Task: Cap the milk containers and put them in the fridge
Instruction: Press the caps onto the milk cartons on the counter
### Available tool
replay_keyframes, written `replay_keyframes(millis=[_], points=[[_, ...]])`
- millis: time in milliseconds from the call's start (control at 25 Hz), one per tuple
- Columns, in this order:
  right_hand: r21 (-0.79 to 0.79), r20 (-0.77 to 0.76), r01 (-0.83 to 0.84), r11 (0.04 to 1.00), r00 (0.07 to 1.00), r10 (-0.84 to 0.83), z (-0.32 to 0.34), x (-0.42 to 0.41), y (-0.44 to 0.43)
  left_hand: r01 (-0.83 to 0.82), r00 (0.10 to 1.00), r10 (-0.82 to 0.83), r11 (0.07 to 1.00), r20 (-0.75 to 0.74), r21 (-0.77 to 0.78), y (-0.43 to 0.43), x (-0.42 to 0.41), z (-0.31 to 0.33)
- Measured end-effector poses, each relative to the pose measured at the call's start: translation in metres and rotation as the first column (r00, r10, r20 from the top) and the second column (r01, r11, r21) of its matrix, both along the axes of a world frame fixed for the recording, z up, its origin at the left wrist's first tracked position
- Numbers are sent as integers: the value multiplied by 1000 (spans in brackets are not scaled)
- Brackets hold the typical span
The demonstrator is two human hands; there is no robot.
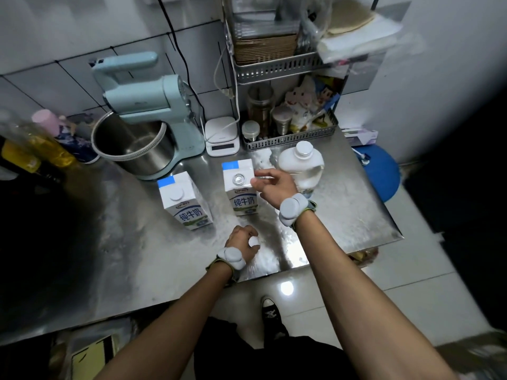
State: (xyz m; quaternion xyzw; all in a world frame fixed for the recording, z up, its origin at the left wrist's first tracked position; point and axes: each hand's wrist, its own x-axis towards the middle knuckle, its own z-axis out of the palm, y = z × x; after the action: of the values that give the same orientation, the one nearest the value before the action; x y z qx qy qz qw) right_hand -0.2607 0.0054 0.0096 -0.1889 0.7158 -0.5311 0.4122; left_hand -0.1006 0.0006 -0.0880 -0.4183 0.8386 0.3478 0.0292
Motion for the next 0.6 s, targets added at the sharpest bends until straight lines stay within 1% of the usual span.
replay_keyframes(millis=[120, 280, 440, 600], points=[[0, 10, 8, 1000, 1000, -8, 4, 3, -1, -76, 995, 75, 997, -59, -20, -6, 1, 20], [-29, 9, 28, 999, 1000, -27, 4, 6, 1, -162, 967, 147, 985, -207, -57, -18, 3, 59], [-55, -15, 44, 998, 999, -44, 6, 10, 1, -157, 935, 103, 978, -338, -137, -33, 9, 99], [-75, -22, 55, 996, 998, -57, 8, 14, 1, -181, 911, 94, 966, -402, -184, -48, 8, 126]])
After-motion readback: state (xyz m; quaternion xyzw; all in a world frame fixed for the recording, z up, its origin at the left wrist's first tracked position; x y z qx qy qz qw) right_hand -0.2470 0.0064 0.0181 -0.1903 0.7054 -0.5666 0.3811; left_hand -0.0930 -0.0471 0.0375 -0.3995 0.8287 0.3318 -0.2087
